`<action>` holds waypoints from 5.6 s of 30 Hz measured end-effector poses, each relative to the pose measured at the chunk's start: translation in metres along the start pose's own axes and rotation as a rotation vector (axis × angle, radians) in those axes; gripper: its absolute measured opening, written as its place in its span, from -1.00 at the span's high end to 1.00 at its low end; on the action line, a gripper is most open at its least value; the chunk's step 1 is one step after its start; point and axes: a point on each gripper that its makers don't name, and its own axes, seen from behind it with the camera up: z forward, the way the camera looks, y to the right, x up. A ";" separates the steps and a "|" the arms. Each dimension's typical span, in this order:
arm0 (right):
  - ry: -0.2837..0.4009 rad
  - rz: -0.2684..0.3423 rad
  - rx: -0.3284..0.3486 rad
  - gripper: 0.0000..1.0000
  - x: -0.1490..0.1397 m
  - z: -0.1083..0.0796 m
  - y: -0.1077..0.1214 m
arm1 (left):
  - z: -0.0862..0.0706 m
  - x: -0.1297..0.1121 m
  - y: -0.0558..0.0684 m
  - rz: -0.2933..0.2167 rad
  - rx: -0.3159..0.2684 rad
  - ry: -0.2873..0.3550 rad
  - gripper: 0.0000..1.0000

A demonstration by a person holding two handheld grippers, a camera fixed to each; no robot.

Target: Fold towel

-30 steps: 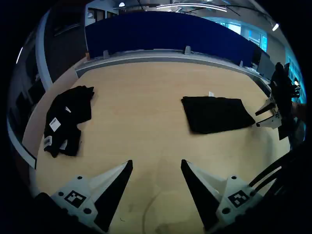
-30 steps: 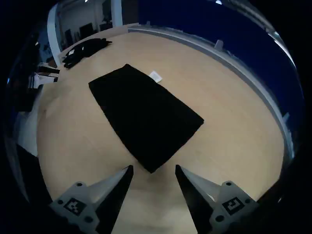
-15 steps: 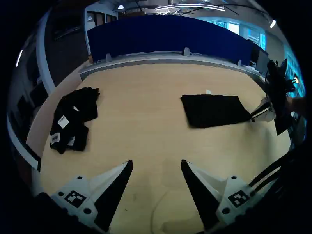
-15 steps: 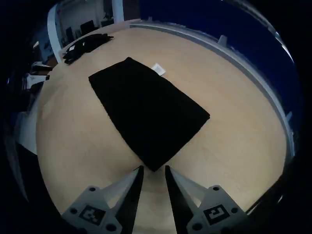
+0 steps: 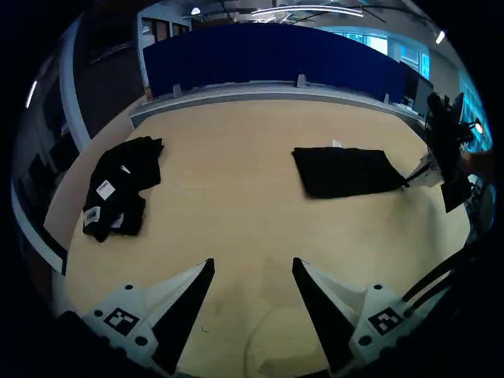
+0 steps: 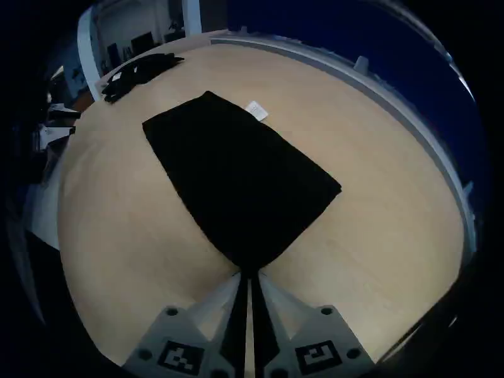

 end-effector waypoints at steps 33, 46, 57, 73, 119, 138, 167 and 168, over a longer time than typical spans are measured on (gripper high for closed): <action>0.118 -0.221 -0.041 0.94 0.136 -0.043 -0.004 | -0.007 0.008 -0.002 -0.032 -0.006 0.030 -0.84; 0.093 -0.378 0.025 0.94 0.181 -0.012 -0.042 | -0.021 0.004 -0.008 -0.065 0.019 0.038 -0.83; 0.039 -0.456 0.179 0.94 0.205 0.074 -0.124 | -0.027 -0.011 -0.012 -0.102 0.060 0.039 -0.83; 0.022 -0.391 0.231 0.83 0.199 0.107 -0.149 | -0.023 -0.013 -0.002 -0.117 0.057 0.040 -0.84; 0.014 -0.189 0.079 -0.51 0.110 0.052 -0.095 | -0.020 0.004 0.018 -0.096 0.030 0.058 -0.84; -0.009 -0.138 0.070 0.06 0.097 0.063 -0.102 | -0.022 0.005 0.019 -0.099 0.028 0.063 -0.84; 0.080 -0.152 0.017 0.94 0.133 0.040 -0.089 | -0.020 0.008 0.019 -0.079 0.019 0.067 -0.84; 0.091 -0.158 0.013 0.94 0.139 0.035 -0.088 | -0.020 0.009 0.019 -0.076 0.018 0.069 -0.83</action>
